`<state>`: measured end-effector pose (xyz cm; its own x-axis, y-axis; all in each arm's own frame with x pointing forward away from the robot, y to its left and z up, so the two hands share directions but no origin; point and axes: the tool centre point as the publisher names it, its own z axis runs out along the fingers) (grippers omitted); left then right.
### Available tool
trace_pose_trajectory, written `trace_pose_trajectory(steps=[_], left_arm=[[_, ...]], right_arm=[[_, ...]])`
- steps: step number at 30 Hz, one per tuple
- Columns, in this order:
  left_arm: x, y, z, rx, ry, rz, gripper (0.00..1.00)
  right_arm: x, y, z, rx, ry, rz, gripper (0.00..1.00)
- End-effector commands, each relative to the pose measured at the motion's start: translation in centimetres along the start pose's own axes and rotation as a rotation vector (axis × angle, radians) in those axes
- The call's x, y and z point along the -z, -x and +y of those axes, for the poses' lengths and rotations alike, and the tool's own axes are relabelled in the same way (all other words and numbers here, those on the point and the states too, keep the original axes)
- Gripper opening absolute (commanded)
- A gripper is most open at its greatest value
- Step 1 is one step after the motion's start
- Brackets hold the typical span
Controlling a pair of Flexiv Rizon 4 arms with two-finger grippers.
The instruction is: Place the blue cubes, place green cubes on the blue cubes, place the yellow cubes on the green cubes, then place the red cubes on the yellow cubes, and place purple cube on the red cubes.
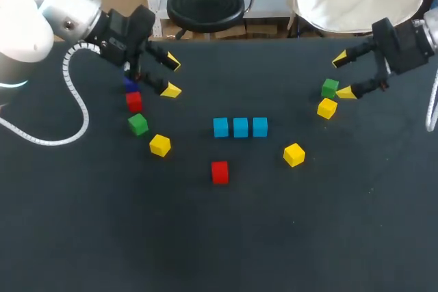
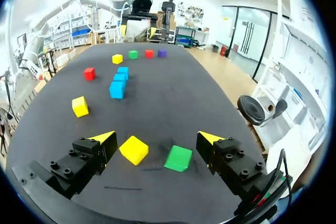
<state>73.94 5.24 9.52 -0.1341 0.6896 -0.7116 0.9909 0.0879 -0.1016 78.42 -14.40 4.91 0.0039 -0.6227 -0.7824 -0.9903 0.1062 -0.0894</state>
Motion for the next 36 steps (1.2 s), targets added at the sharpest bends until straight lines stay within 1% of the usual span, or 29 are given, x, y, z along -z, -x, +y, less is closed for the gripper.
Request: trace_pose_trajectory(steps=[1, 3, 8, 10, 13, 30, 36], left_arm=[[0.0, 0.0, -0.1, 0.000, 0.003, -0.001, 1.00], [0.0, 0.0, -0.1, 0.000, 0.003, -0.001, 1.00], [0.0, 0.0, -0.1, 0.000, 0.003, -0.001, 1.00], [0.0, 0.0, -0.1, 0.000, 0.003, -0.001, 1.00], [0.0, 0.0, -0.1, 0.000, 0.003, -0.001, 1.00], [0.0, 0.0, -0.1, 0.000, 0.003, -0.001, 1.00], [0.0, 0.0, -0.1, 0.000, 0.003, -0.001, 1.00]], right_arm=[[0.6, -0.5, -0.5, 0.004, -0.019, -0.023, 1.00], [0.5, -0.8, -0.9, 0.000, -0.024, -0.014, 1.00], [0.0, -1.8, -1.3, -0.066, -0.075, -0.047, 1.00], [-0.3, -2.1, -1.4, -0.082, -0.090, -0.071, 1.00], [-0.6, -2.2, -1.4, -0.091, -0.107, -0.079, 1.00], [-2.2, -4.7, -2.2, -0.139, -0.086, -0.098, 1.00], [-2.7, -5.1, -3.0, -0.140, -0.080, -0.113, 1.00]])
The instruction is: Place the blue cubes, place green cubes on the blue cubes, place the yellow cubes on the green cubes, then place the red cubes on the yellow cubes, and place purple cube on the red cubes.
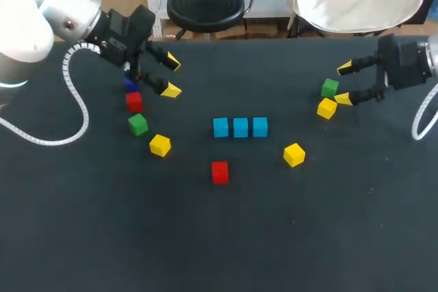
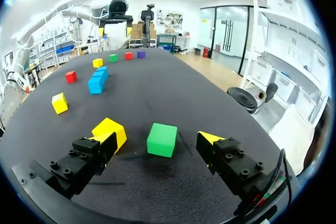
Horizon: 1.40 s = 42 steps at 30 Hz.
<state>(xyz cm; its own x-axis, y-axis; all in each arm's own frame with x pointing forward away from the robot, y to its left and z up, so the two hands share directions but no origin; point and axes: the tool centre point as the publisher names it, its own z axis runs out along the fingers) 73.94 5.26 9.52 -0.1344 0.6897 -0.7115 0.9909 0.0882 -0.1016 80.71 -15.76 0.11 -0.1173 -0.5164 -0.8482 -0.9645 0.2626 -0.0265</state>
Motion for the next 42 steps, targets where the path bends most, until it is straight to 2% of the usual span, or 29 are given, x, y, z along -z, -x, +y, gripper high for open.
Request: trace_pose_trajectory(steps=[1, 24, 28, 30, 31, 33, 39, 42], left_arm=[[0.0, 0.0, -0.1, -0.001, 0.003, -0.001, 1.00], [0.0, 0.0, -0.1, -0.001, 0.003, -0.001, 1.00], [0.0, 0.0, -0.1, -0.001, 0.003, -0.001, 1.00], [0.0, 0.0, -0.1, -0.001, 0.003, -0.001, 1.00], [0.0, 0.0, -0.1, -0.001, 0.003, -0.001, 1.00], [0.0, 0.0, -0.1, -0.001, 0.003, -0.001, 1.00], [0.0, 0.0, -0.1, -0.001, 0.003, -0.001, 1.00], [0.0, 0.0, -0.1, -0.001, 0.003, -0.001, 1.00]], right_arm=[[-0.6, -0.4, -1.2, 0.004, 0.017, -0.014, 1.00], [-2.0, -0.8, -2.8, 0.001, 0.056, -0.054, 1.00], [-2.2, -0.6, -2.9, 0.001, 0.059, -0.051, 0.93], [-2.3, -0.5, -2.9, 0.002, 0.065, -0.046, 0.83], [-2.3, -0.5, -3.0, 0.002, 0.067, -0.043, 0.74], [-2.3, -0.4, -3.0, 0.002, 0.070, -0.036, 0.48], [-2.4, -0.4, -2.9, -0.001, 0.079, -0.024, 0.36], [-2.3, -0.1, -2.6, 0.013, 0.087, -0.017, 0.19]])
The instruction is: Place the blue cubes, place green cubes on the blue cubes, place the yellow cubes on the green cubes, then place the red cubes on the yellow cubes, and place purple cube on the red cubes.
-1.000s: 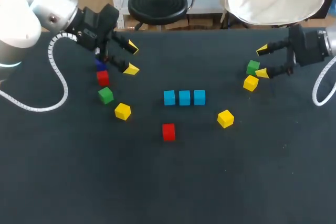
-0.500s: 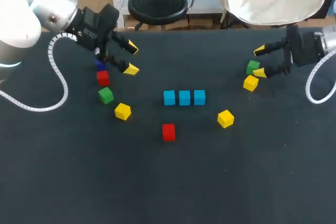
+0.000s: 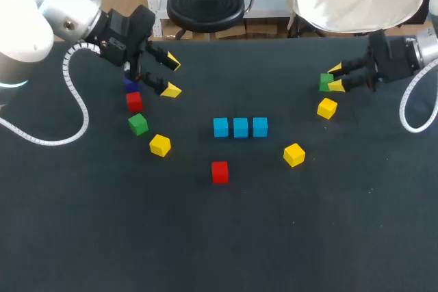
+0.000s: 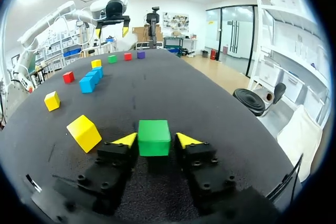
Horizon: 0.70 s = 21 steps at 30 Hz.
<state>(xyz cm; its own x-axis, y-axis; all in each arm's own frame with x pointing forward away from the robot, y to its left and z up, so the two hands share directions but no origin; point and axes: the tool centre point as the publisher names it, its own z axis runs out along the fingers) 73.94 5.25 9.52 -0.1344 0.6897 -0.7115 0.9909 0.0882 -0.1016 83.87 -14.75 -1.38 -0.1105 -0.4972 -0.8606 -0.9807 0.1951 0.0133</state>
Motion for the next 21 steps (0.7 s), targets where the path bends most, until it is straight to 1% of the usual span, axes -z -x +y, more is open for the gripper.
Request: trace_pose_trajectory(steps=[1, 2, 7, 10, 12, 15, 17, 19, 20, 21], left_arm=[[0.0, 0.0, -0.1, -0.001, 0.003, -0.001, 1.00], [0.0, 0.0, -0.1, -0.001, 0.003, -0.001, 1.00], [0.0, 0.0, -0.1, -0.001, 0.003, -0.001, 1.00], [0.0, 0.0, -0.1, -0.001, 0.003, -0.001, 1.00], [0.0, 0.0, -0.1, -0.001, 0.003, -0.001, 1.00], [0.0, 0.0, -0.1, -0.001, 0.003, -0.001, 1.00], [0.0, 0.0, -0.1, -0.001, 0.003, -0.001, 1.00], [0.0, 0.0, -0.1, -0.001, 0.003, -0.001, 1.00], [0.0, 0.0, -0.1, -0.001, 0.003, -0.001, 1.00], [0.0, 0.0, -0.1, -0.001, 0.003, -0.001, 1.00]], right_arm=[[0.2, 0.3, 0.3, 0.016, 0.010, 0.015, 0.10], [0.3, 0.4, 0.4, 0.020, 0.012, 0.019, 0.00], [1.0, 0.6, 1.3, 0.024, 0.024, 0.030, 0.00], [1.8, 0.6, 2.3, 0.023, 0.026, 0.032, 0.00], [2.8, 0.5, 3.3, 0.018, 0.012, 0.038, 0.00], [4.0, 0.6, 4.3, 0.027, -0.013, 0.001, 0.00], [4.5, 1.0, 4.6, 0.037, -0.015, -0.010, 0.00], [4.9, 2.0, 4.9, 0.059, -0.017, -0.015, 0.00], [5.0, 2.5, 5.0, 0.043, -0.025, -0.010, 0.00], [5.2, 2.9, 5.2, 0.056, -0.032, -0.022, 0.00]])
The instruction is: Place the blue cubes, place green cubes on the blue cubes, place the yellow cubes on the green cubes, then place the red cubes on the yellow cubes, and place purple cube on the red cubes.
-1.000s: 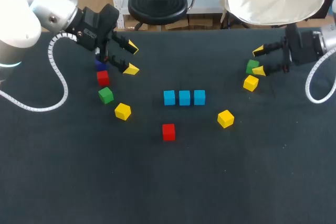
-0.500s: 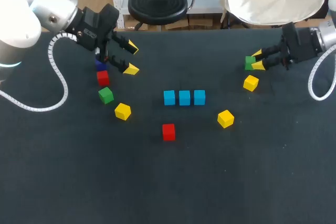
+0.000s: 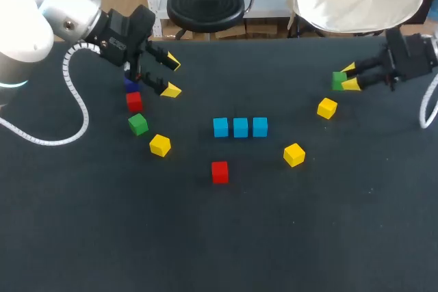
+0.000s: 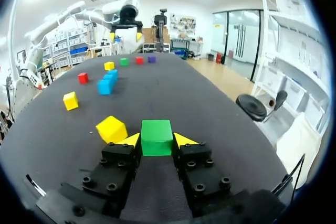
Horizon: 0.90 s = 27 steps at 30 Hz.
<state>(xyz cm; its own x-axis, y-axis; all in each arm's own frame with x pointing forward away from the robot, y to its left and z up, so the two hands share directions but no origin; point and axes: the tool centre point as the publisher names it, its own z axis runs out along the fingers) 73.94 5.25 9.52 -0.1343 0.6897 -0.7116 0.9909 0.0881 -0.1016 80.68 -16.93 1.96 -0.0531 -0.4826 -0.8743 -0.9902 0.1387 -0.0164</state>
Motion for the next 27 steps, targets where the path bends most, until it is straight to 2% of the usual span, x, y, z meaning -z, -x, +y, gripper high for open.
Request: trace_pose_trajectory(steps=[1, 9, 27], left_arm=[[0.0, 0.0, -0.1, -0.001, 0.003, -0.001, 1.00], [0.0, 0.0, -0.1, -0.001, 0.003, -0.001, 1.00], [0.0, 0.0, -0.1, -0.001, 0.003, -0.001, 1.00]], right_arm=[[1.1, 2.2, 2.5, 0.009, -0.069, 0.007, 0.00], [1.3, 5.6, 3.1, 0.043, -0.042, 0.016, 0.00], [1.3, 5.6, 3.1, 0.043, -0.042, 0.016, 0.00]])
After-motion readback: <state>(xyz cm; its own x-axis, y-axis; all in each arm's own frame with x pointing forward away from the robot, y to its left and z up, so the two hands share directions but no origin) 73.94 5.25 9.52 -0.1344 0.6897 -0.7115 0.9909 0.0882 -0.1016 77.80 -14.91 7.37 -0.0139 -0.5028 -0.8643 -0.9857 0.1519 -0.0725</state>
